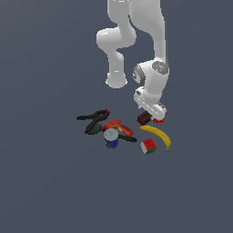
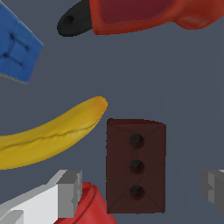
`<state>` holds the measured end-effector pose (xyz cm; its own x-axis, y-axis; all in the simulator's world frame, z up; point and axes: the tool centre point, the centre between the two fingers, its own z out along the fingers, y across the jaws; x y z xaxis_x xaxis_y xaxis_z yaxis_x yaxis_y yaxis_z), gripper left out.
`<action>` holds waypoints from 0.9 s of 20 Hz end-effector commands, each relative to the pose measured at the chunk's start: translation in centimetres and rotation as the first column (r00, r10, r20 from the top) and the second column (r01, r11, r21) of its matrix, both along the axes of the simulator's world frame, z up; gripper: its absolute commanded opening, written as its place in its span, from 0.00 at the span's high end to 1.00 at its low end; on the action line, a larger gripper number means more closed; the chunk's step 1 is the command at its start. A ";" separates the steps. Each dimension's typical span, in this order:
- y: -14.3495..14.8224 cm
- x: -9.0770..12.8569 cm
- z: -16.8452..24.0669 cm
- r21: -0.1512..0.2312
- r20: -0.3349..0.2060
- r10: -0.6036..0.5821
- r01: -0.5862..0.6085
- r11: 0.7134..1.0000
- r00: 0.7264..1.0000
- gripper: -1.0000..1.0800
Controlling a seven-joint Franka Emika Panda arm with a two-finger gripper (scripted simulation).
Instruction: Pick up a designated object from a clutter of objects.
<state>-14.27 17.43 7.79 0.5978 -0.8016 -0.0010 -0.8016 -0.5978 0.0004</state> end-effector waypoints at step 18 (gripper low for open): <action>0.0 -0.2 -4.6 -0.001 0.000 -0.006 0.006 1.000 1.000 0.04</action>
